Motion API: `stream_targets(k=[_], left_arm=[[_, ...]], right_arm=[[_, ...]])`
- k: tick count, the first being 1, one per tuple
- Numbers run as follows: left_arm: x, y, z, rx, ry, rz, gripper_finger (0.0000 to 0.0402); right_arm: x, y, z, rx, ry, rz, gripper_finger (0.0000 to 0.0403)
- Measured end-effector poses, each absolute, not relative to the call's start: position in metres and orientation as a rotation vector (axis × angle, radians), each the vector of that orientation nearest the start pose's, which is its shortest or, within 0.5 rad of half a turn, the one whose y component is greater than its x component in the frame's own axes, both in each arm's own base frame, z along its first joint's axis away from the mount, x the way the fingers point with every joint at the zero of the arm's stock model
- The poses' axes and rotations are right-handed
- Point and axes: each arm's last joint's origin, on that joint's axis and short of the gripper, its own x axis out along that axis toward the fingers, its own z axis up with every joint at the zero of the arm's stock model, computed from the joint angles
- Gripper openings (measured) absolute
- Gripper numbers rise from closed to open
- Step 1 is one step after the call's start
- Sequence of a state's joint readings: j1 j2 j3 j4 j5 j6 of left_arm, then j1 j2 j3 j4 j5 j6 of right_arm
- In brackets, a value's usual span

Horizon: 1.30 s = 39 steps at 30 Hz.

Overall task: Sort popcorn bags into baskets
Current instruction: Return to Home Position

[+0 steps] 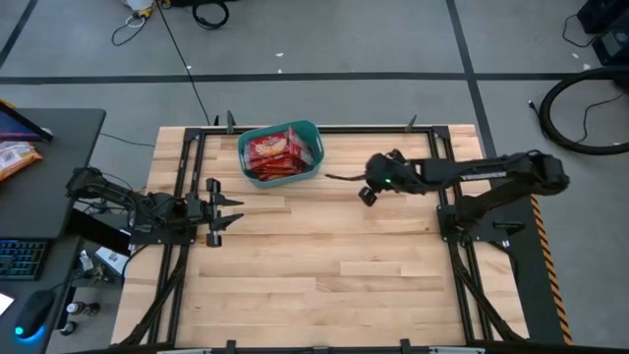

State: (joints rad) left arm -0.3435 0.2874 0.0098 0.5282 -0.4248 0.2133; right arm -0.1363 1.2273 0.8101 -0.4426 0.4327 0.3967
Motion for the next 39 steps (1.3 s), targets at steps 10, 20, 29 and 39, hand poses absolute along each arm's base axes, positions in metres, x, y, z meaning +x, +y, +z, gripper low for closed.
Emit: stream_targets(k=[10,20,29,39], left_arm=[[0.107,-0.026,0.193,0.095,-0.234,0.104,0.0142],[0.107,-0.026,0.194,0.180,-0.234,0.115,0.0142],[0.107,-0.026,0.195,0.205,-0.241,0.120,0.0142],[0.104,-0.025,0.203,0.260,-0.323,0.146,0.0142]], right_arm=[[0.183,-0.032,0.213,0.337,0.447,-0.520,0.0077],[0.142,-0.035,0.198,0.383,0.211,-0.436,0.0077],[0.119,-0.040,0.199,0.376,0.105,-0.371,0.0077],[0.101,-0.044,0.172,0.430,0.034,-0.427,0.0077]])
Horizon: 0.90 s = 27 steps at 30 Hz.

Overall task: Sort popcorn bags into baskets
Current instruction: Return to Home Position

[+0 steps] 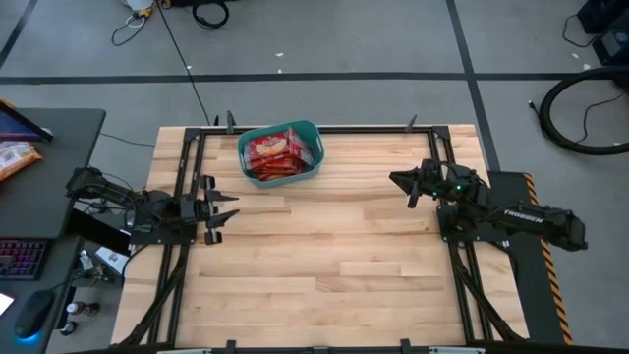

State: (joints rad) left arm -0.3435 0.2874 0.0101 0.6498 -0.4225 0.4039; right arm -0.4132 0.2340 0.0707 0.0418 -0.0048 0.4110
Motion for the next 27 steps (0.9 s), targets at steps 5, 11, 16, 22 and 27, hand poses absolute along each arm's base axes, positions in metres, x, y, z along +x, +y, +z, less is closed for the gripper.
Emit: stream_targets(k=[5,11,16,22,27], left_arm=[[0.104,-0.025,0.203,0.293,-0.318,0.150,0.0142],[0.105,-0.025,0.203,0.290,-0.317,0.149,0.0142],[0.105,-0.025,0.203,0.289,-0.317,0.148,0.0142],[0.105,-0.025,0.203,0.289,-0.317,0.149,0.0142],[0.105,-0.025,0.203,0.289,-0.317,0.149,0.0142]], right_arm=[[0.098,-0.046,0.160,0.561,-0.005,-0.445,0.0077],[0.097,-0.046,0.154,0.642,-0.006,-0.478,0.0077],[0.097,-0.046,0.154,0.529,0.022,-0.476,0.0077],[0.097,-0.046,0.154,0.493,0.030,-0.474,0.0077],[0.097,-0.046,0.154,0.493,0.031,-0.473,0.0077]])
